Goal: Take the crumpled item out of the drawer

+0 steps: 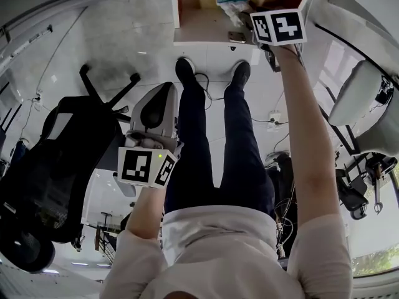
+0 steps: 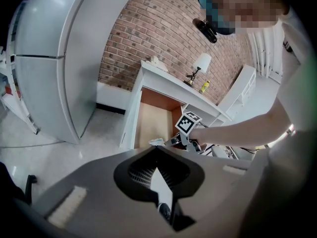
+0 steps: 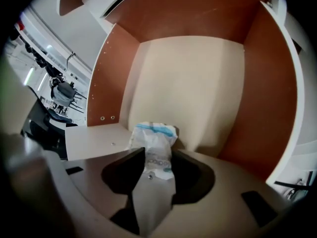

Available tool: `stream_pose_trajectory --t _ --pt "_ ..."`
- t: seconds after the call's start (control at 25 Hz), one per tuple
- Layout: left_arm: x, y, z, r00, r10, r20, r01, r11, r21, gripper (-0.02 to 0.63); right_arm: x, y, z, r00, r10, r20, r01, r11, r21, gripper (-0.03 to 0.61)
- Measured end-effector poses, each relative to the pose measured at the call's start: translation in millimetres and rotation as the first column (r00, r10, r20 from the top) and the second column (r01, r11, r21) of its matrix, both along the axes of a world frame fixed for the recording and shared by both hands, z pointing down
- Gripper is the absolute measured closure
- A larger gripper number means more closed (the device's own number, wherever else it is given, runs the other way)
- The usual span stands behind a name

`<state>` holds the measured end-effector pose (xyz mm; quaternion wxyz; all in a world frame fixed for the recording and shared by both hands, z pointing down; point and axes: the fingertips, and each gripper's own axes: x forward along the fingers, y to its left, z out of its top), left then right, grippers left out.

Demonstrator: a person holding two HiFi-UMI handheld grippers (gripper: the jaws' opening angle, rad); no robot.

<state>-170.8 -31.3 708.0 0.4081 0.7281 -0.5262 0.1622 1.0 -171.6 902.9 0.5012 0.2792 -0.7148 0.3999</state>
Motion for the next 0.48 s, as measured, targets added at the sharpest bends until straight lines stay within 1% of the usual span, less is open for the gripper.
stream_pose_trajectory --t 0.04,0.08,0.16,0.24,0.32,0.48 --pt "-0.6 0.8 0.5 1.000 0.000 0.001 0.000 1.000 -0.001 0.604 -0.3 1.1 0.4 1.000 -0.010 -0.006 0.010 1.000 0.001 0.419" --pt "-1.1 1.3 1.1 1.000 -0.001 0.001 0.001 1.000 -0.002 0.604 -0.1 1.9 0.5 1.000 -0.021 -0.015 0.021 1.000 0.006 0.438" --pt "-1.7 1.7 1.6 1.000 -0.004 0.001 0.004 1.000 -0.002 0.604 0.9 2.6 0.4 0.998 -0.045 -0.034 0.046 0.999 0.019 0.505" --pt "-1.0 1.5 1.2 1.000 -0.006 -0.001 0.006 1.000 0.002 0.604 2.5 2.4 0.0 0.997 -0.058 -0.042 0.060 0.998 0.031 0.551" --pt "1.3 1.8 0.4 1.000 -0.004 -0.005 0.004 1.000 0.007 0.604 4.2 2.2 -0.6 0.997 -0.060 -0.045 0.062 0.997 0.040 0.565" --pt "4.2 5.2 -0.2 1.000 0.004 -0.010 -0.004 1.000 0.012 0.604 3.2 4.5 -2.9 0.995 -0.081 -0.062 0.085 0.995 0.057 0.566"
